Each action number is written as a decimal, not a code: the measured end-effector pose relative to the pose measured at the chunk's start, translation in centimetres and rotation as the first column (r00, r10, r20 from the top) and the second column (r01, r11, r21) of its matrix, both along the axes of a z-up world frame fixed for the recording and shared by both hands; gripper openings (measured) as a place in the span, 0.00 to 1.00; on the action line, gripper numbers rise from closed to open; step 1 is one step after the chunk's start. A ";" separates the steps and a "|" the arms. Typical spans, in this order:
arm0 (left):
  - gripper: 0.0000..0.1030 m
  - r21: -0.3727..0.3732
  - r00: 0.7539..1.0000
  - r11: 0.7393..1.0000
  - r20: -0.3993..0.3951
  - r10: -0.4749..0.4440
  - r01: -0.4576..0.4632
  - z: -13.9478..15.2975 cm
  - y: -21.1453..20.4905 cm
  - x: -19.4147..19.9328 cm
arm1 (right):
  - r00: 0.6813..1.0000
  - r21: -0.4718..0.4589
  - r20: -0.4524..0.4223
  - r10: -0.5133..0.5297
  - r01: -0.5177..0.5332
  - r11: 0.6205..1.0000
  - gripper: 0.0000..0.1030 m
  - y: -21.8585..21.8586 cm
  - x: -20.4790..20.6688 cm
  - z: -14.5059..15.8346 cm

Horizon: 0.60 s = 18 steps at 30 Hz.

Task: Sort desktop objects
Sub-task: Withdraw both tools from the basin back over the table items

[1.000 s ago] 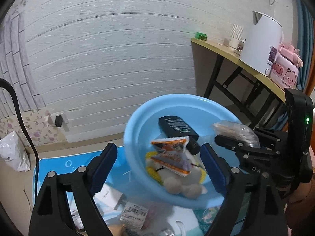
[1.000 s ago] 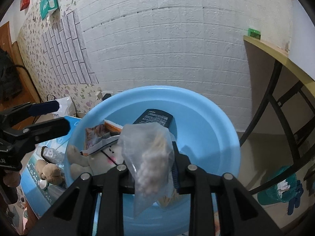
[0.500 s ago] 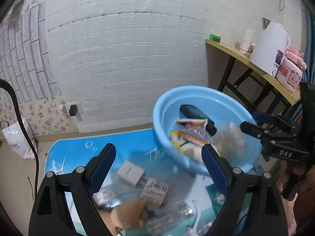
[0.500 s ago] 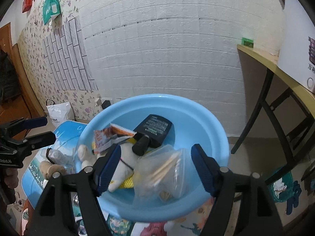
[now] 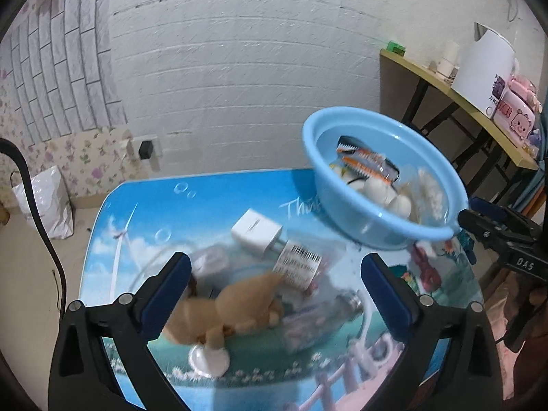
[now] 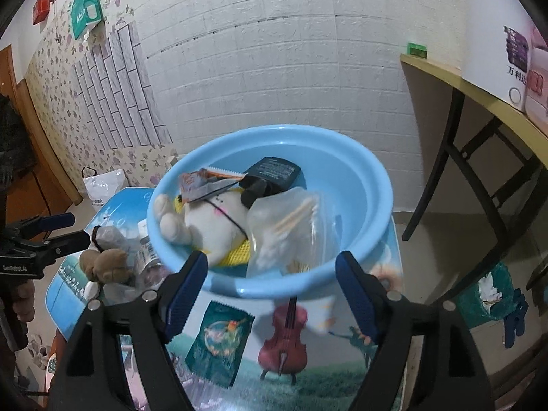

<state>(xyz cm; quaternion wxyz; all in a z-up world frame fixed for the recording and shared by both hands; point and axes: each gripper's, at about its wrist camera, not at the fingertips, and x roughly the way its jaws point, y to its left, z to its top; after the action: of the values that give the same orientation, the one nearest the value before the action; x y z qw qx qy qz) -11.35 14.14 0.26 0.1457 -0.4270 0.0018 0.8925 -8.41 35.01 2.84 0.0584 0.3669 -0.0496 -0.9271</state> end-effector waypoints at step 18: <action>0.97 -0.036 0.999 0.998 -0.021 0.050 -0.051 -0.2 -2.1 2.2 | 0.986 0.100 -0.169 0.004 0.013 0.995 1.00 -1.7 3.2 2.4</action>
<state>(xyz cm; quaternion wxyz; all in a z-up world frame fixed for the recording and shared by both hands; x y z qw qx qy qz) -9.11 11.99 0.10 0.1155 -0.4203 0.0088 0.8999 -5.25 33.31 5.27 0.0415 0.2895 0.0017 -0.9563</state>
